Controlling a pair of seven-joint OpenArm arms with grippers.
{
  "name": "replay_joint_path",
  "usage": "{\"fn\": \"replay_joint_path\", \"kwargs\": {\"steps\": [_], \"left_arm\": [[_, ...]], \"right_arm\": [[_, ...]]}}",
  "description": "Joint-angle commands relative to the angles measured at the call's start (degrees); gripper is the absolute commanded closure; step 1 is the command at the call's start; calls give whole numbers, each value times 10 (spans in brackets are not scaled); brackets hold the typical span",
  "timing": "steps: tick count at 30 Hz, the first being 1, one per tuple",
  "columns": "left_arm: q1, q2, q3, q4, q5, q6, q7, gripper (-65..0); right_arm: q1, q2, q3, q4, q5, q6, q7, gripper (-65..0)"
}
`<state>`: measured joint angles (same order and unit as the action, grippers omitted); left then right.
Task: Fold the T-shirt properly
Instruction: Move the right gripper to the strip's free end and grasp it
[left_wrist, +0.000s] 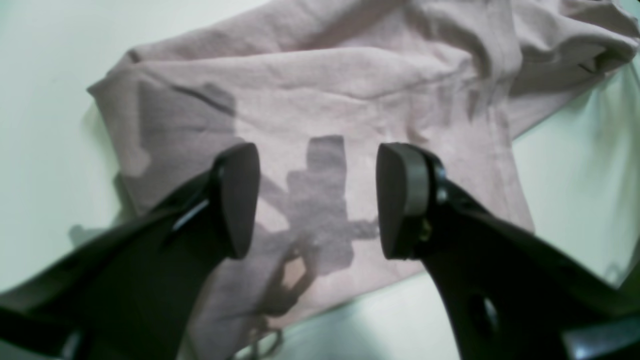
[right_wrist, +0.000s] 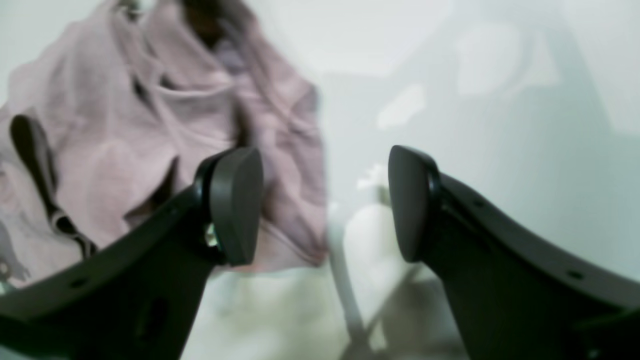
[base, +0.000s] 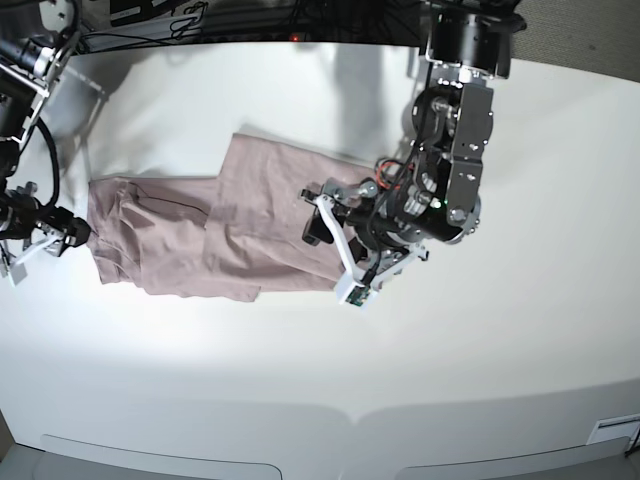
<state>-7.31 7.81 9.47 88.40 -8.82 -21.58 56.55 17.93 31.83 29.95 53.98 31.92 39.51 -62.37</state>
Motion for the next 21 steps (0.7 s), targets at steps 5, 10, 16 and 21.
{"fn": "replay_joint_path", "kwargs": {"steps": [5, 10, 16, 21], "left_arm": [[-11, 7, 1, 10, -8, -4, -9, -354], [-11, 7, 1, 10, -8, -4, -7, -354], [-11, 7, 1, 10, -8, -4, -7, -354], [-11, 7, 1, 10, -8, -4, -7, -354]], "right_arm": [[12, -18, 2, 6, -20, 5, 34, -396], [12, -25, 2, -8, -53, 5, 63, -395], [13, -25, 2, -85, -50, -6, 85, -395], [13, -25, 2, -176, 8, 5, 85, -394]]}}
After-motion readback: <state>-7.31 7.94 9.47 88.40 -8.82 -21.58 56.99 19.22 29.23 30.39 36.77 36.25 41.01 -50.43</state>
